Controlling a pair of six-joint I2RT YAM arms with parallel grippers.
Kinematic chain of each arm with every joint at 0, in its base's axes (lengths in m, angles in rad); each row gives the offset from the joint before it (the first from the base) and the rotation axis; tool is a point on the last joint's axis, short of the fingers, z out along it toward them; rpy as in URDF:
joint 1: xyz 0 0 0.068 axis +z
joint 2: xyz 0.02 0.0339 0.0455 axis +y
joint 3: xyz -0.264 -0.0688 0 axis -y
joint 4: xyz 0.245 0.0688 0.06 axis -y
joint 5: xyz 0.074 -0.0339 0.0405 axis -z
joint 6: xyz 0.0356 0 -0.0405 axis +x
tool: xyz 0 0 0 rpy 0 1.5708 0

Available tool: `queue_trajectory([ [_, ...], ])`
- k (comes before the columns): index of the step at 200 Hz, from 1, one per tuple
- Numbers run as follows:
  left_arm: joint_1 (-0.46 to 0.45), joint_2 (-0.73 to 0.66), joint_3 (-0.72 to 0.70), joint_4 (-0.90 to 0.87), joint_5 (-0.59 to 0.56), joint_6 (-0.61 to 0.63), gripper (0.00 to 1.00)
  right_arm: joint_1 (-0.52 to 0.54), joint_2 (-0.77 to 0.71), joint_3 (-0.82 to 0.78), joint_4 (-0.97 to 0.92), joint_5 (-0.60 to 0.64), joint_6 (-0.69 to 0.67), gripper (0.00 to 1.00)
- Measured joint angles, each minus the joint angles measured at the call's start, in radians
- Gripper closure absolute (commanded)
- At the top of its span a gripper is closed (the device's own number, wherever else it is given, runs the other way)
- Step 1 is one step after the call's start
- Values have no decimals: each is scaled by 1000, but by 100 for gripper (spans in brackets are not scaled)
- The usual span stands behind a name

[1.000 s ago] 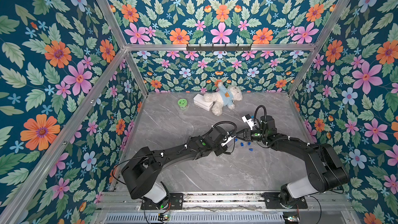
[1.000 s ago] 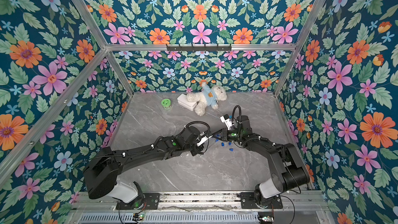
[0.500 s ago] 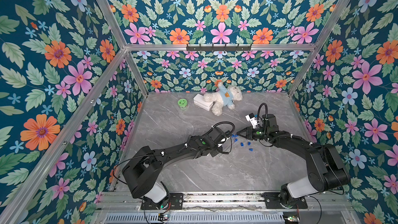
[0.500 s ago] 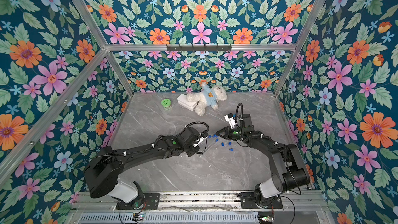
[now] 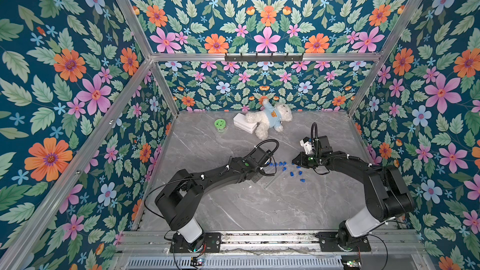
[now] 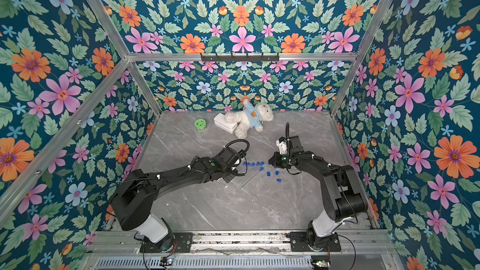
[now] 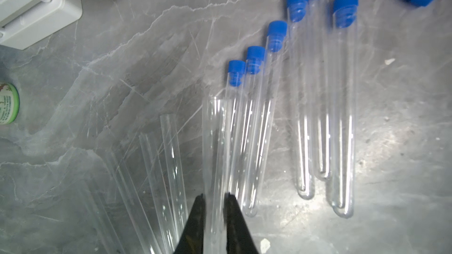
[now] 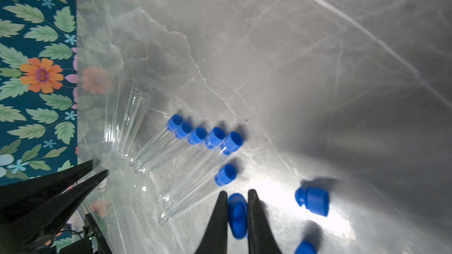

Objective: Remove stoppers from test tubes
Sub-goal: Place the stopper at the center of the board.

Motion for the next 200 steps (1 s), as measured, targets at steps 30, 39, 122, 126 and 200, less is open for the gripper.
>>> queue_trajectory([
  [30, 22, 16, 0, -16, -4, -18, 100, -1, 24, 8, -17, 26, -5, 90],
  [39, 31, 23, 0, -18, -5, -23, 100, -1, 25, 8, -21, 32, -7, 89],
  [122, 65, 53, -1, -25, -10, -45, 100, -5, 72, 17, -42, 69, -23, 83],
  [126, 67, 53, -1, -26, -10, -46, 100, -5, 72, 17, -43, 69, -23, 83],
  [200, 92, 69, 1, -34, -10, -53, 100, -6, 57, 13, -42, 79, -23, 69],
])
